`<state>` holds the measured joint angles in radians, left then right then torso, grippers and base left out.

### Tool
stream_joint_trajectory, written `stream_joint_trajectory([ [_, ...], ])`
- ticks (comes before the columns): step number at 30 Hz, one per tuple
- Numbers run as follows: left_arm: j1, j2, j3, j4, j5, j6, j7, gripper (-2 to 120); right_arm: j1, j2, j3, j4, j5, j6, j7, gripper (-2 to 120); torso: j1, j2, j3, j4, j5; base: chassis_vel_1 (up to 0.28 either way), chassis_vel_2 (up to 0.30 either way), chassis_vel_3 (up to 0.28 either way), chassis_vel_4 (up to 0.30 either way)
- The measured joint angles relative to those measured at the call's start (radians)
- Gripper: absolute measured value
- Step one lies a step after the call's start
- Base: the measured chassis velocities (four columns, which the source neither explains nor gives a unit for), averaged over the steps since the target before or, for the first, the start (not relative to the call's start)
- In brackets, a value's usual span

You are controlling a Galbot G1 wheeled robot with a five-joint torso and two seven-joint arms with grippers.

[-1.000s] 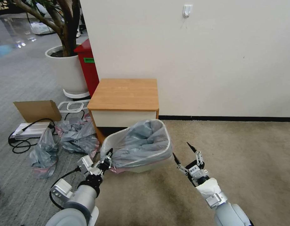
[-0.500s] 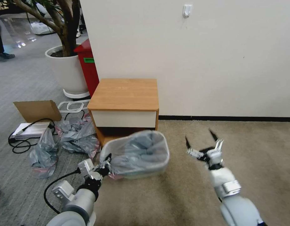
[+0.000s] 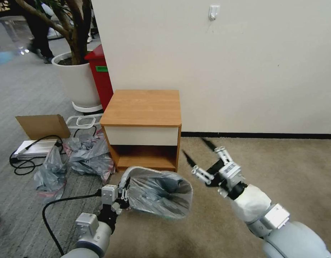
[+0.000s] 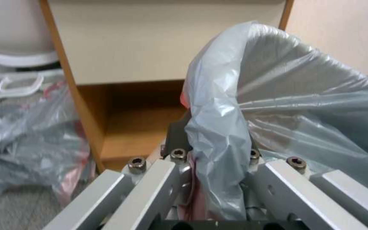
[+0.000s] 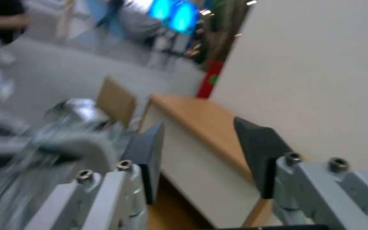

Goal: Pick up the garbage bag from the table and place it over the trash can.

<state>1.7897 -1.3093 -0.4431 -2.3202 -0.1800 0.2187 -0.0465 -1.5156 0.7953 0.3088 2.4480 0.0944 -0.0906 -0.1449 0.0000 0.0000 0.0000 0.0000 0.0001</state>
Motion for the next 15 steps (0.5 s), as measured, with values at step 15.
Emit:
stream_joint_trajectory([
  [15, 0.008, -0.054, 0.073, 0.029, 0.222, -0.087, 0.033, 7, 0.123, -0.093, -0.190, -0.161, -0.053, -0.136, -0.107, 0, 0.000, 0.000, 0.000, 0.0000, 0.0000, 0.000, 0.000, 0.000, 0.000],
])
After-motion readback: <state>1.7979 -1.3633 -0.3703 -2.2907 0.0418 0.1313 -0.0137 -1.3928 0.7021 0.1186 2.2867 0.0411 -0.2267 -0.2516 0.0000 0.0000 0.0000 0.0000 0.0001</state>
